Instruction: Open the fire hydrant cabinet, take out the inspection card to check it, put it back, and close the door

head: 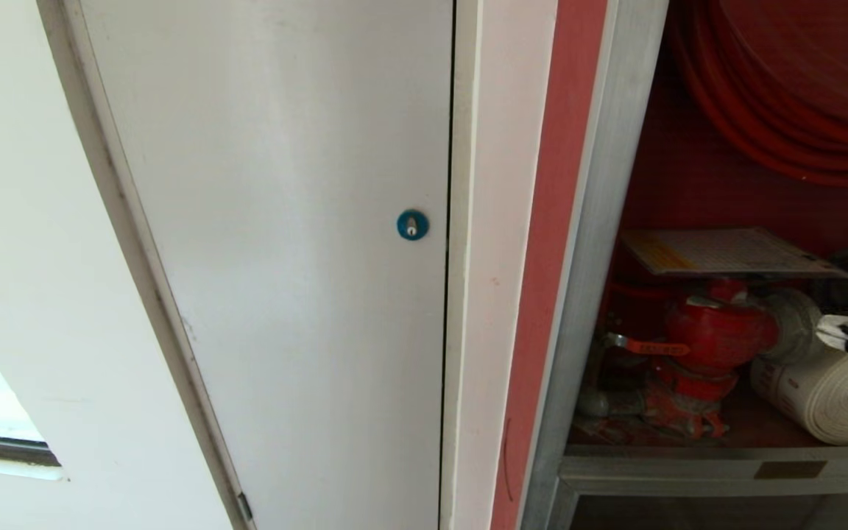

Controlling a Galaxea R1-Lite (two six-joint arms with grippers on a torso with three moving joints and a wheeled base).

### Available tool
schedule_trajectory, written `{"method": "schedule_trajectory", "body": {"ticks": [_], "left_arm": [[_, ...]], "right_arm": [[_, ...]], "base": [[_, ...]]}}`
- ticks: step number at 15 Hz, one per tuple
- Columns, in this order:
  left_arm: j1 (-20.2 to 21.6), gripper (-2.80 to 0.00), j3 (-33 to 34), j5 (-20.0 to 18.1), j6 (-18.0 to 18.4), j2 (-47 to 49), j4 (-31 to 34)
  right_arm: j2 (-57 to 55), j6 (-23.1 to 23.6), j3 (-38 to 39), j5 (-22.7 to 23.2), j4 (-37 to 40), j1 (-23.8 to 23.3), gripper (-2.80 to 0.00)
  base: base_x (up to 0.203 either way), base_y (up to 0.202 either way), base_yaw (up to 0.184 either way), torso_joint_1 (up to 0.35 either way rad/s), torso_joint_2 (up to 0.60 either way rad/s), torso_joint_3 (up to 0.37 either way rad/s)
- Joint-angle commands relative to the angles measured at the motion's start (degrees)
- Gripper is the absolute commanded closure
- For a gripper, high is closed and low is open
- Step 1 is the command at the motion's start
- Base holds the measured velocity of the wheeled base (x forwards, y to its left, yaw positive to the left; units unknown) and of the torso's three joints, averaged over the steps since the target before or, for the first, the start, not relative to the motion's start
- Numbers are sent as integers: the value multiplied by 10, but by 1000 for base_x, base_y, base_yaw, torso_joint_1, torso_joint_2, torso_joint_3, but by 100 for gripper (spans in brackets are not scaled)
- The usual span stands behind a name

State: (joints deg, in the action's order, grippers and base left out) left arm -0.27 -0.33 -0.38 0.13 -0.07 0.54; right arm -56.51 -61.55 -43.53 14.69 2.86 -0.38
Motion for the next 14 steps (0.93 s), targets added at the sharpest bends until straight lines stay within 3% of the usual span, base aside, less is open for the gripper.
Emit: {"method": "schedule_trajectory", "body": {"ticks": [1,3,4,9,14], "left_arm": [[0,0,0,0,0,1,0],[0,0,0,-1,0,1,0],[0,0,1,0,0,1,0],[0,0,0,0,0,1,0],[0,0,0,0,0,1,0]], "right_arm": [[-53,-20,-55,4,44,0,0],[-77,-42,-85,19,82,0,0],[-83,-43,-86,20,81,0,-280],[-139,-60,-90,22,31,1,-280],[-201,-87,-123,5,-1,42,-280]], "base": [[0,0,0,0,0,0],[0,0,0,0,0,0],[0,0,0,0,0,0],[0,0,0,0,0,0],[0,0,0,0,0,0]]}}
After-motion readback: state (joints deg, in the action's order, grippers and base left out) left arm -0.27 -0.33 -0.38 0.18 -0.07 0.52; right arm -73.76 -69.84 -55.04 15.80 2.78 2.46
